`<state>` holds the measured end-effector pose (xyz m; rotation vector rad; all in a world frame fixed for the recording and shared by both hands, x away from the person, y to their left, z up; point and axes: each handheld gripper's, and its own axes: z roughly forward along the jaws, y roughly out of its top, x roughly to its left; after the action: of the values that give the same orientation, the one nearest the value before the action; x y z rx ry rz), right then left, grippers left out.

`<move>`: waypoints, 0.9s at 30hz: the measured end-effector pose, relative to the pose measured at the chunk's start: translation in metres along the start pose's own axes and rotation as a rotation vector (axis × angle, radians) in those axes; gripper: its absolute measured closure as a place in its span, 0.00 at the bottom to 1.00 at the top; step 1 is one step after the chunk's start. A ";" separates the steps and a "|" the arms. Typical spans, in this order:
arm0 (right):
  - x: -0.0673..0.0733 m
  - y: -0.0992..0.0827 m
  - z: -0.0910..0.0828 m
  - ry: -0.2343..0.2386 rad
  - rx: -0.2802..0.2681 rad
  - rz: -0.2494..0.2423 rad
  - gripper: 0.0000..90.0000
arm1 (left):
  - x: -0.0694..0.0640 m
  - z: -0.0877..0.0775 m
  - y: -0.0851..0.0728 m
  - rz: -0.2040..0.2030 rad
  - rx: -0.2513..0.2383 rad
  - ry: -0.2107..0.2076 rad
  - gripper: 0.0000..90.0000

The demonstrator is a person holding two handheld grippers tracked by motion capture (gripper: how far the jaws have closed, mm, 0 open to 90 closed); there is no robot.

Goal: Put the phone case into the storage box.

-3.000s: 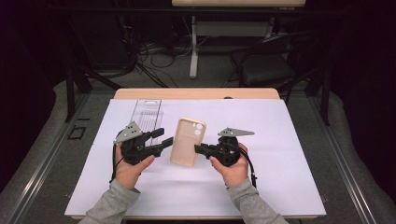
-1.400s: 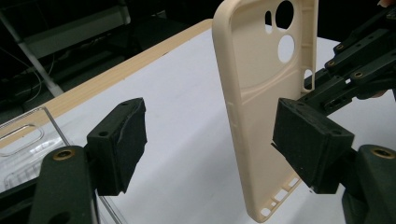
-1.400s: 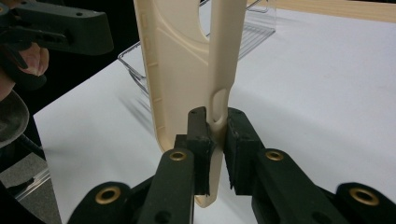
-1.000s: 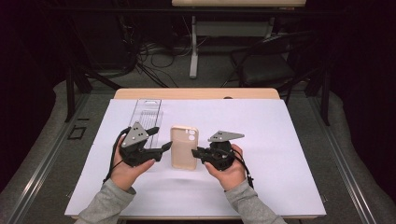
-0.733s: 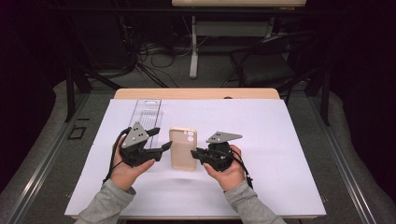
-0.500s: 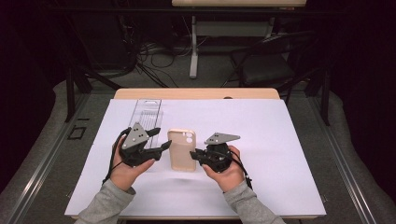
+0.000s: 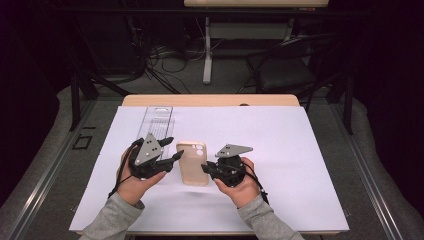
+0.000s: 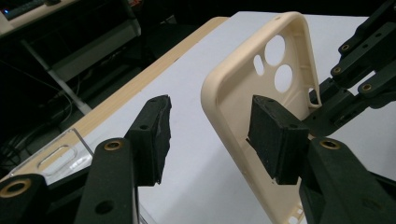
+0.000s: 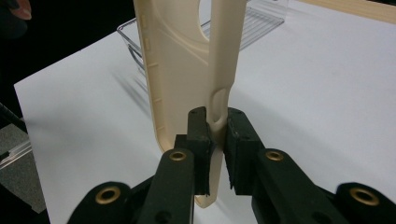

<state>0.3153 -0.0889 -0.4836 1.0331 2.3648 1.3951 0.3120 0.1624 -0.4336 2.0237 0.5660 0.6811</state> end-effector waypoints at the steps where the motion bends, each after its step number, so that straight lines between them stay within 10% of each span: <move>1: 0.001 0.000 0.000 0.000 0.002 -0.001 0.91 | -0.001 -0.001 0.001 0.012 0.008 0.008 0.54; 27: 0.006 0.000 0.003 0.004 0.014 -0.019 0.91 | -0.006 -0.008 0.007 0.130 0.014 0.059 0.70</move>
<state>0.3122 -0.0835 -0.4844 1.0091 2.3848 1.3773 0.3030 0.1604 -0.4254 2.0720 0.4777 0.8190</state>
